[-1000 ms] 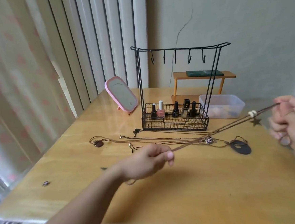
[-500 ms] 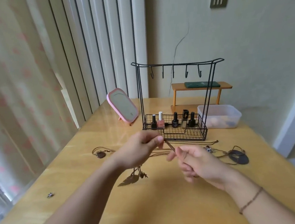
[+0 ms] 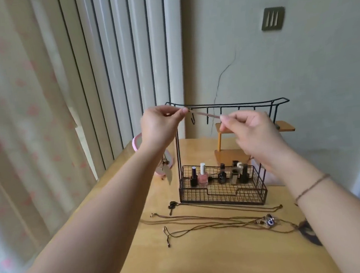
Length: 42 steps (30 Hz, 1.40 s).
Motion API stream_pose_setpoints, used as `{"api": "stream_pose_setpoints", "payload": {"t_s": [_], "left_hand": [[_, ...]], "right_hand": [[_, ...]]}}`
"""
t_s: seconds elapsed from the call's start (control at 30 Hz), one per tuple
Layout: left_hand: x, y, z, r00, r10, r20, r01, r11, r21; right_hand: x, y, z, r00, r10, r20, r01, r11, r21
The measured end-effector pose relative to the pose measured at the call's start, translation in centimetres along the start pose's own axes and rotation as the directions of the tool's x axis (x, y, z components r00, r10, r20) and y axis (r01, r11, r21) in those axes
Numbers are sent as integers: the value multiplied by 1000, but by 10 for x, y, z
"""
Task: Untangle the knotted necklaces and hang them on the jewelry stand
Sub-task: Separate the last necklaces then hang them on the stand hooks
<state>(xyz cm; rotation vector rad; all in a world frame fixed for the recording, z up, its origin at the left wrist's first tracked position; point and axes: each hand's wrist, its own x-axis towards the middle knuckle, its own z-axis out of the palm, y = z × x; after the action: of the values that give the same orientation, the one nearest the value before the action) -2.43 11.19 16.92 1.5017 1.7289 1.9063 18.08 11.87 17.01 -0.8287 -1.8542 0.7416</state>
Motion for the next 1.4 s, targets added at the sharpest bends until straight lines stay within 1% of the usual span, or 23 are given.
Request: {"api": "stream_pose_setpoints", "payload": {"t_s": [0.1, 0.2, 0.27, 0.33, 0.43, 0.5, 0.57, 0.63, 0.67, 0.7, 0.73, 0.77, 0.8, 0.9, 0.93, 1.0, 1.07, 1.17, 1.2, 1.23, 1.3, 1.33, 1.4], "left_hand": [[24, -8, 16, 999, -32, 7, 31, 993, 118], [27, -23, 25, 997, -78, 23, 70, 967, 244], [17, -37, 25, 993, -100, 60, 77, 949, 306], [0, -48, 24, 985, -90, 147, 42, 953, 299], [-25, -54, 21, 946, -35, 321, -54, 963, 263], [-35, -60, 21, 914, -31, 405, -80, 964, 254], [-42, -65, 22, 915, -2, 405, -134, 942, 307], [-44, -68, 22, 937, 71, 343, -208, 901, 381], [-45, -68, 22, 940, 88, 330, -217, 899, 379], [-45, -67, 22, 937, 72, 343, -195, 920, 340], [-46, -65, 21, 927, 25, 374, -128, 959, 253], [-47, -62, 22, 909, -31, 415, -30, 990, 139], [-47, -58, 22, 893, -69, 444, 61, 998, 32], [-43, -44, 24, 877, -96, 472, 223, 950, -220], [-39, -39, 24, 881, -95, 464, 249, 926, -284], [-30, -30, 25, 900, -55, 432, 212, 922, -324], [-23, -25, 29, 922, 22, 386, 98, 953, -286], [-14, -21, 33, 923, 149, 354, -69, 971, -229], [-12, -21, 33, 918, 179, 355, -111, 973, -203], [-10, -22, 33, 911, 197, 362, -145, 975, -166], [-10, -29, 33, 903, 186, 387, -172, 982, -72], [-11, -36, 33, 901, 159, 402, -164, 986, -22], [-15, -55, 32, 900, 74, 430, -116, 990, 74]], "right_hand": [[23, 14, 12, 997, 41, -66, -47, 994, -99], [31, 39, 24, 994, 65, -83, -81, 976, -204], [25, 60, 34, 997, 48, -55, -62, 955, -292], [13, 78, 46, 997, 62, 36, -46, 938, -343], [-6, 93, 66, 978, 106, 180, -47, 951, -305], [-14, 94, 79, 974, 98, 205, -44, 966, -256], [-19, 95, 89, 970, 103, 220, -61, 980, -190], [-23, 94, 97, 961, 118, 250, -83, 986, -143], [-25, 93, 100, 958, 122, 260, -89, 987, -135], [-27, 95, 104, 955, 131, 266, -97, 986, -139], [-28, 95, 106, 953, 137, 270, -99, 984, -149], [-29, 95, 109, 953, 135, 272, -94, 982, -161], [-30, 94, 110, 956, 123, 268, -80, 983, -165], [-20, 94, 107, 978, 26, 206, 14, 981, -192], [-13, 93, 105, 980, 41, 197, 3, 977, -215], [3, 92, 105, 977, 99, 191, -55, 973, -223], [19, 90, 110, 987, 77, 144, -43, 974, -222], [36, 94, 120, 995, -82, -58, 68, 977, -204], [40, 98, 122, 986, -135, -102, 111, 970, -215], [42, 103, 124, 980, -169, -108, 141, 963, -228], [43, 117, 129, 983, -181, -43, 164, 953, -256], [42, 123, 133, 987, -159, 10, 156, 950, -270], [38, 139, 142, 985, -65, 159, 115, 937, -331]]}}
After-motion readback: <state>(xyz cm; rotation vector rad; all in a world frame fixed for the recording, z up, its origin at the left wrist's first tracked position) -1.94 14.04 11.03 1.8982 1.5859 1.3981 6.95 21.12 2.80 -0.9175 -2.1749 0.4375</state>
